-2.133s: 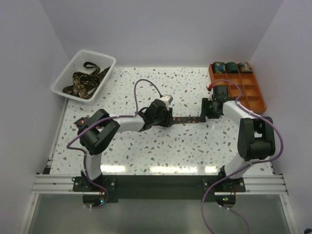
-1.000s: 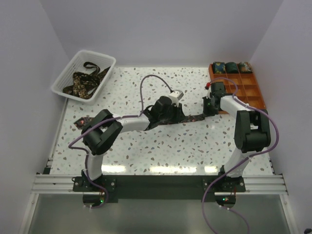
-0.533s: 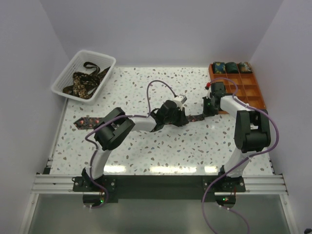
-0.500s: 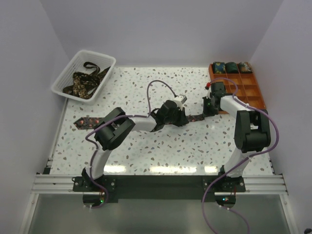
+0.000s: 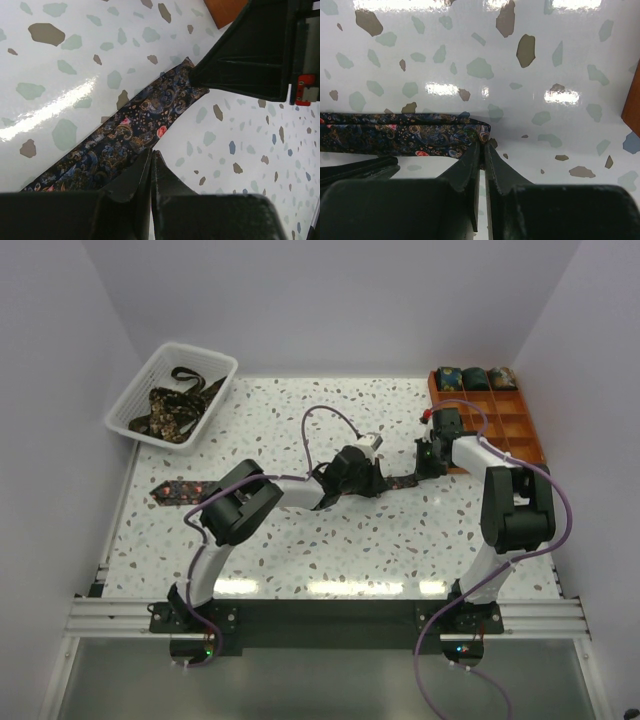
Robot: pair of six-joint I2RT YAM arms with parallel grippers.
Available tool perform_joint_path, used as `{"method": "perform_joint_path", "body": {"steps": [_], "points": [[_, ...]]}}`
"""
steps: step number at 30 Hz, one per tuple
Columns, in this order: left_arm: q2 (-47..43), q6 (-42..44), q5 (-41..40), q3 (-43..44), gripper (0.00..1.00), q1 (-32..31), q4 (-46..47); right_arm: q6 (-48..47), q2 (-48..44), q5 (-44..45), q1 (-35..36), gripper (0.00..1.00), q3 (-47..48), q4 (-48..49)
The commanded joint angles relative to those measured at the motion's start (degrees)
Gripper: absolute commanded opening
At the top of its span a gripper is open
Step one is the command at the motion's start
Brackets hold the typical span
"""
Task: Roll the ties
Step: Roll the tie
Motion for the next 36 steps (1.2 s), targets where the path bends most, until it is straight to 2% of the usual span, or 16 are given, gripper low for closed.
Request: {"method": "perform_joint_path", "body": {"steps": [1, 12, 18, 21, 27, 36], "points": [[1.1, -1.1, -2.7, 2.5, 0.06, -0.3, 1.8, 0.7, -2.0, -1.2, 0.2, 0.08, 0.3, -0.2], [0.9, -2.7, -4.7, 3.0, 0.05, -0.3, 3.3, 0.5, -2.6, -1.4, 0.3, 0.06, 0.1, -0.5], [3.0, -3.5, -4.2, 4.2, 0.05, -0.3, 1.2, 0.4, -3.1, -1.3, 0.1, 0.05, 0.3, -0.8], [4.0, -4.0, -4.8, 4.2, 0.04, -0.3, -0.1, 0.5, -3.8, -1.3, 0.2, 0.00, 0.2, -0.6], [4.1, -4.8, -5.9, 3.9, 0.02, -0.3, -2.0, 0.9, -5.9, -1.8, 0.3, 0.00, -0.2, -0.3], [4.2, -6.4, -6.6, 3.2, 0.01, -0.3, -2.3, 1.6, -9.7, -10.8, 0.8, 0.00, -1.7, 1.1]]}}
